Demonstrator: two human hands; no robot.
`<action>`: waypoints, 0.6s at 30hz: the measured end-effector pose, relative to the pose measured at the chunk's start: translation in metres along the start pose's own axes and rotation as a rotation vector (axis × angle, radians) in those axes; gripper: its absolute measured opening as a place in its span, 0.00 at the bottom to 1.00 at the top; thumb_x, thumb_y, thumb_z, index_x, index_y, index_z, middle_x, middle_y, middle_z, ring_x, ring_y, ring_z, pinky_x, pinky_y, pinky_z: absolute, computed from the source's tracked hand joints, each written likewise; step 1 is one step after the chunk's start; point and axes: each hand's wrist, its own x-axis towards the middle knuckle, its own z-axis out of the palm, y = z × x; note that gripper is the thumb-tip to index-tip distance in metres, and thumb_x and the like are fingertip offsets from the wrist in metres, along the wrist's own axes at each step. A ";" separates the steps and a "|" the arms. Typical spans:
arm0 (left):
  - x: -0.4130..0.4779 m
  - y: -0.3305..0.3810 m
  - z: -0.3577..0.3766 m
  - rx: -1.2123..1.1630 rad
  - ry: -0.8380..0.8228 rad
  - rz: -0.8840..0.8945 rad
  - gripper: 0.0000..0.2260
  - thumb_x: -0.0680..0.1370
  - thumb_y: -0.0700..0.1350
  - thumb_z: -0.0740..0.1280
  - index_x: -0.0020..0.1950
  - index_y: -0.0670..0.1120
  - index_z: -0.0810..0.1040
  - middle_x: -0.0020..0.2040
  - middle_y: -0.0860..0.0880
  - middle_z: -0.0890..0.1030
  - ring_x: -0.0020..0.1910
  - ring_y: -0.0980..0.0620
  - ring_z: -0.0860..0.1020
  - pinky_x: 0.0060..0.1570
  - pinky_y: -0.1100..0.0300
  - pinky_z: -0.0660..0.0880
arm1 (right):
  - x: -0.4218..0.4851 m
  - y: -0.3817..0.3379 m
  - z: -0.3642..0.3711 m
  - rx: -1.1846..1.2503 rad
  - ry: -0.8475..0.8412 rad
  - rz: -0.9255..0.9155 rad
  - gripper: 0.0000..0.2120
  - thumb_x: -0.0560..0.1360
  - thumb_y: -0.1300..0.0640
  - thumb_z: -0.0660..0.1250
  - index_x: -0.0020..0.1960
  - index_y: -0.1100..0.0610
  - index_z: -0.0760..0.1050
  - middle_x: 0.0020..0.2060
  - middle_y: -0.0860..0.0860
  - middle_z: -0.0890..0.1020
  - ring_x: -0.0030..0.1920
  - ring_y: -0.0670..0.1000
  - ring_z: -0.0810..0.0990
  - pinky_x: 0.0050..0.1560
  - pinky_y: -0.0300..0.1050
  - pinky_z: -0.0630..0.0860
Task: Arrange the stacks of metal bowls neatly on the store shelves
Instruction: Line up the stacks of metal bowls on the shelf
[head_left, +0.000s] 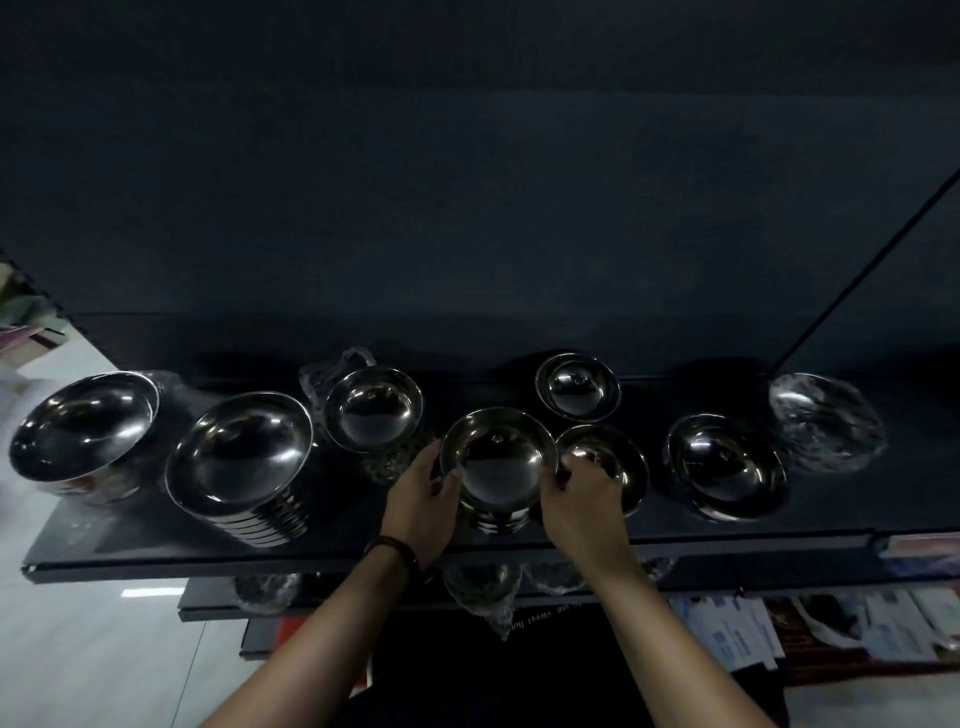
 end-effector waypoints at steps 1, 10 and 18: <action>0.001 0.001 0.000 0.009 0.006 -0.003 0.16 0.83 0.48 0.65 0.71 0.55 0.76 0.56 0.58 0.85 0.55 0.63 0.82 0.60 0.55 0.80 | 0.000 -0.001 0.000 -0.010 0.001 0.001 0.16 0.85 0.48 0.63 0.44 0.55 0.78 0.35 0.51 0.84 0.38 0.51 0.84 0.45 0.52 0.83; 0.001 0.002 0.005 0.007 0.038 0.001 0.17 0.84 0.43 0.64 0.73 0.49 0.75 0.60 0.56 0.80 0.61 0.55 0.77 0.55 0.64 0.71 | -0.007 0.000 0.005 0.071 -0.053 0.054 0.15 0.86 0.47 0.60 0.46 0.52 0.78 0.36 0.50 0.84 0.35 0.47 0.83 0.37 0.43 0.77; 0.010 -0.005 -0.005 -0.060 0.103 -0.029 0.16 0.82 0.43 0.66 0.70 0.50 0.76 0.56 0.55 0.83 0.54 0.55 0.80 0.51 0.62 0.74 | -0.005 -0.011 0.019 0.082 -0.042 0.009 0.17 0.85 0.46 0.63 0.41 0.52 0.75 0.33 0.47 0.81 0.32 0.43 0.78 0.35 0.39 0.73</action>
